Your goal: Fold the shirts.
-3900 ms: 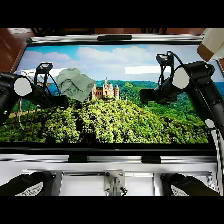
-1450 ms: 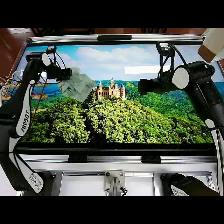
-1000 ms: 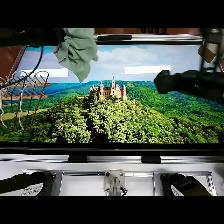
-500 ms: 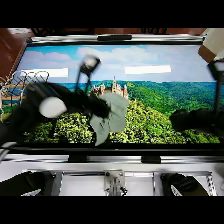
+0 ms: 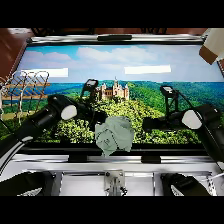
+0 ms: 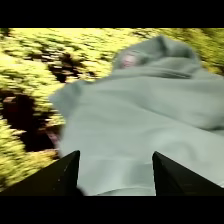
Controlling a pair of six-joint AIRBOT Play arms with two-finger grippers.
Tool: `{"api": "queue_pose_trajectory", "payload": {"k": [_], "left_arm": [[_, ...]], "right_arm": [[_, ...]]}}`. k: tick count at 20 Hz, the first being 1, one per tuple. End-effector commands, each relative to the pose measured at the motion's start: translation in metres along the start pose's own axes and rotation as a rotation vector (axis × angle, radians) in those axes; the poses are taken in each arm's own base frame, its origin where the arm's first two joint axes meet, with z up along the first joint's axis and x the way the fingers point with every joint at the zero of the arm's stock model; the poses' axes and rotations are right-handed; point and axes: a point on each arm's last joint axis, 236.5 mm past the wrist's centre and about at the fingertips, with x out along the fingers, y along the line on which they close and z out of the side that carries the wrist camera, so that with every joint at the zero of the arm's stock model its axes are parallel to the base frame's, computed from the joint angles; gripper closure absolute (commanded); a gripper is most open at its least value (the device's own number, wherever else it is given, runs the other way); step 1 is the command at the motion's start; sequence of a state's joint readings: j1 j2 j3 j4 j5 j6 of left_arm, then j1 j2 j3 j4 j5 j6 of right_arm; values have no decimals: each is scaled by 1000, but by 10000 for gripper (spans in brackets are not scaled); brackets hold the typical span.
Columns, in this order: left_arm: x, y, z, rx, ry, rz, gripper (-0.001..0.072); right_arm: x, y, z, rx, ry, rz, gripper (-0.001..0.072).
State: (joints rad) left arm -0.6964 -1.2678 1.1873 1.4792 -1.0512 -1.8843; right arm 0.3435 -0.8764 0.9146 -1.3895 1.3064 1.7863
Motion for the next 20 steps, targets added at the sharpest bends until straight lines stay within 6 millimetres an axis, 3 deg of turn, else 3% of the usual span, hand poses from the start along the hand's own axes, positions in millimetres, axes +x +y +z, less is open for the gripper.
{"api": "queue_pose_trajectory", "payload": {"k": [1,3,7,9,12,14,18,20], "left_arm": [[-14,74,-12,-52,125,105,153],[2,89,-37,-136,204,39,154],[49,59,-76,-270,243,-151,166],[67,40,-77,-310,217,-206,175],[90,18,-67,-360,175,-254,183],[101,9,-62,-398,160,-274,283],[104,12,-60,-418,153,-275,650],[103,12,-59,-396,151,-278,669]], "right_arm": [[29,-7,-6,5,98,-5,53],[46,-13,-14,-10,171,-18,53],[89,-21,-53,21,358,-18,53],[102,-13,-68,42,419,30,53],[109,2,-70,59,430,96,53],[112,7,-73,83,431,122,53],[130,20,-90,188,434,196,53],[140,30,-88,248,391,250,54]]}}
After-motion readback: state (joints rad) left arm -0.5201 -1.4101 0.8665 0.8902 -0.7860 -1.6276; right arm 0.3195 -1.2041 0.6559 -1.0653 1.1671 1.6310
